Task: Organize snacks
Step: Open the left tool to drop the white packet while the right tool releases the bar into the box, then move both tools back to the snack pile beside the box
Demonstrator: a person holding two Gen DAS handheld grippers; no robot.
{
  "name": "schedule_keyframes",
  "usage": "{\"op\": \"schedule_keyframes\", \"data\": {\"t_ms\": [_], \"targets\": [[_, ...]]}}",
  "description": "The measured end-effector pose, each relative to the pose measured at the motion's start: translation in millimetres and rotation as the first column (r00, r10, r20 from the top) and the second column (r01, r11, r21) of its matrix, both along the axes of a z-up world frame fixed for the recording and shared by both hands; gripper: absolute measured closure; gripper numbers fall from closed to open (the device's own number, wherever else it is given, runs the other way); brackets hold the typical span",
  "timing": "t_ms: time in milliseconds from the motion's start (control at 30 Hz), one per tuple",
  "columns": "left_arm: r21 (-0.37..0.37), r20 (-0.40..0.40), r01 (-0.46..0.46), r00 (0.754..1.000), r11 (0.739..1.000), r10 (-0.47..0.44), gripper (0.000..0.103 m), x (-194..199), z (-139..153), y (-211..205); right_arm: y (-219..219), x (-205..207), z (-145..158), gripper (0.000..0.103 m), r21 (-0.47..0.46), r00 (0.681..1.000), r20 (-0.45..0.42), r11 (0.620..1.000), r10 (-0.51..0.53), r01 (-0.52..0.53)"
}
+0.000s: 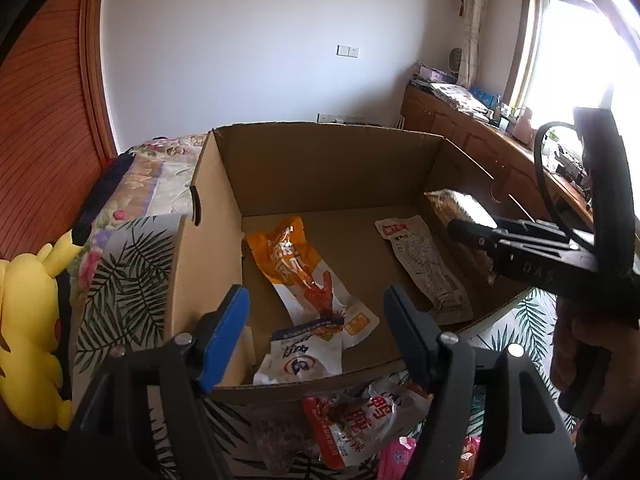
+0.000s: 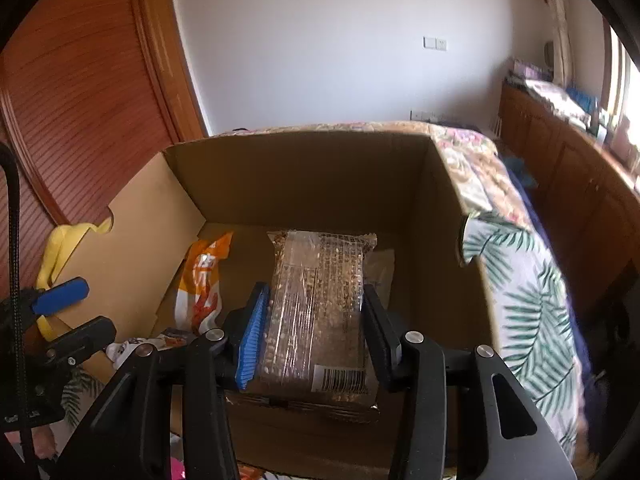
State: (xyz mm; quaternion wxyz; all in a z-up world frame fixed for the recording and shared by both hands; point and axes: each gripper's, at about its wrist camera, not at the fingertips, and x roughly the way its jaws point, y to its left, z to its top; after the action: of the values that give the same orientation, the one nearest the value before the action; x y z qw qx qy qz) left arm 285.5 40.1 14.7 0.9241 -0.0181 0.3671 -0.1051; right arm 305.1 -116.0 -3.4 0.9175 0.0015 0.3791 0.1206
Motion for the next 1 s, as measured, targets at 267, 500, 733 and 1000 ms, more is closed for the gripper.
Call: {"op": "schedule_keyframes", "data": {"t_ms": [267,500,733,1000], "targets": [[0.007,0.006,0.006,1.0,1.0,-0.006,0.028,-1,0,1,-1,-9,-5,0.05,0.009,1.0,0.015,1.0,0.024,-0.024],[0.022,0.094,0.009,0.996,1.0,-0.011,0.028,-25,15,7,-8,-36,6,0.05,0.025,0.995,0.092,0.999,0.041,-0.043],[0.021,0.213,0.008,0.977,1.0,-0.012,0.028,-74,23,20,-18,-93,16,0.05,0.075,0.979,0.189,0.993,0.071,-0.087],[0.043,0.251,-0.003,0.968,0.999,-0.008,0.028,-117,8,29,-10,-145,13,0.049,0.054,0.959,0.251,0.987,0.131,-0.149]]}}
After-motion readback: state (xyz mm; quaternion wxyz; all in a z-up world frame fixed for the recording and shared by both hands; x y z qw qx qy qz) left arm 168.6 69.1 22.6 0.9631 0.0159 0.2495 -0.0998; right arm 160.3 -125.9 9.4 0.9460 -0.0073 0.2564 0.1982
